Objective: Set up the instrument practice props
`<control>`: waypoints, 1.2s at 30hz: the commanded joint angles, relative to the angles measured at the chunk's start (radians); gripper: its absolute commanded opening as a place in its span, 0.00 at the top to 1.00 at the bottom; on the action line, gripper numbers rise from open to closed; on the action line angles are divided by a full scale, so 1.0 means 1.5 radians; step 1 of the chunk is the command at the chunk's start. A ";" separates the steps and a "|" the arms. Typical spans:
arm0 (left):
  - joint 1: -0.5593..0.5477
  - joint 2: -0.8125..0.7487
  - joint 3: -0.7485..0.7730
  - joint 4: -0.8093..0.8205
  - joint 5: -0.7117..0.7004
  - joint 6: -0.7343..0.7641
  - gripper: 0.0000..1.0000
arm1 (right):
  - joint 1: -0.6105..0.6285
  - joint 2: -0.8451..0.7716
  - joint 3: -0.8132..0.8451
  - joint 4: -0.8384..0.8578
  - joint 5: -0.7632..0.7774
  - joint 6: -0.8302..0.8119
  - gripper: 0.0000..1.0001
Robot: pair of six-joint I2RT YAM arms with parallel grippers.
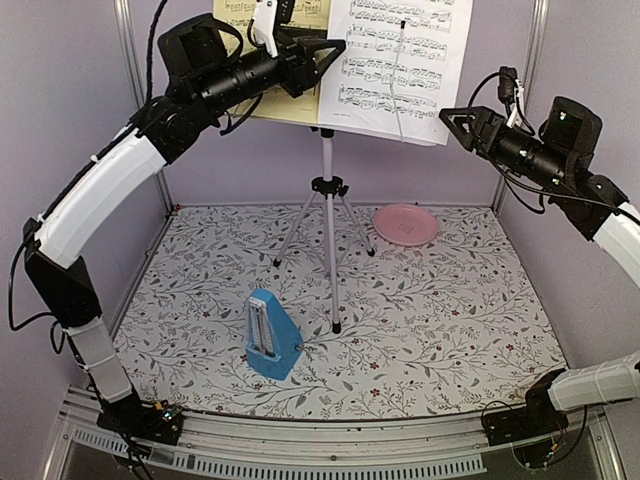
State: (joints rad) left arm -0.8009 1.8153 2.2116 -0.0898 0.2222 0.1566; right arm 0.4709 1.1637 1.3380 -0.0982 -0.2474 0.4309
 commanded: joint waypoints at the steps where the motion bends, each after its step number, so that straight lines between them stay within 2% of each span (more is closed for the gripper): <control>1: -0.017 -0.079 -0.073 0.000 -0.029 0.001 0.50 | 0.000 -0.038 0.009 -0.010 0.022 -0.012 0.33; 4: -0.021 -0.128 -0.146 0.004 -0.050 -0.006 0.37 | 0.000 -0.062 -0.008 -0.024 0.022 -0.021 0.23; 7: -0.023 -0.182 -0.223 0.012 -0.076 -0.026 0.31 | 0.000 -0.082 -0.031 -0.037 0.024 -0.023 0.18; 14: -0.024 -0.295 -0.372 -0.024 -0.150 -0.092 0.27 | 0.000 -0.115 -0.100 -0.061 0.001 -0.015 0.15; 18: -0.025 -0.334 -0.430 -0.100 -0.191 -0.171 0.26 | 0.000 -0.142 -0.171 -0.056 -0.027 -0.004 0.15; 23: -0.029 -0.382 -0.510 -0.210 -0.199 -0.291 0.24 | 0.007 -0.159 -0.273 -0.014 -0.083 0.027 0.14; 29: -0.040 -0.475 -0.671 -0.280 -0.189 -0.406 0.17 | 0.097 -0.111 -0.330 0.052 -0.062 0.039 0.14; 36: -0.050 -0.581 -0.797 -0.299 -0.197 -0.479 0.12 | 0.207 -0.002 -0.286 0.068 -0.032 0.048 0.13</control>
State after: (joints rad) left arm -0.8631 1.0321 1.0729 -0.5095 -0.0597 -0.4587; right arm 0.6983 1.0924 0.8547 -0.0437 -0.3214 0.4866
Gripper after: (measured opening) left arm 0.871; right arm 0.863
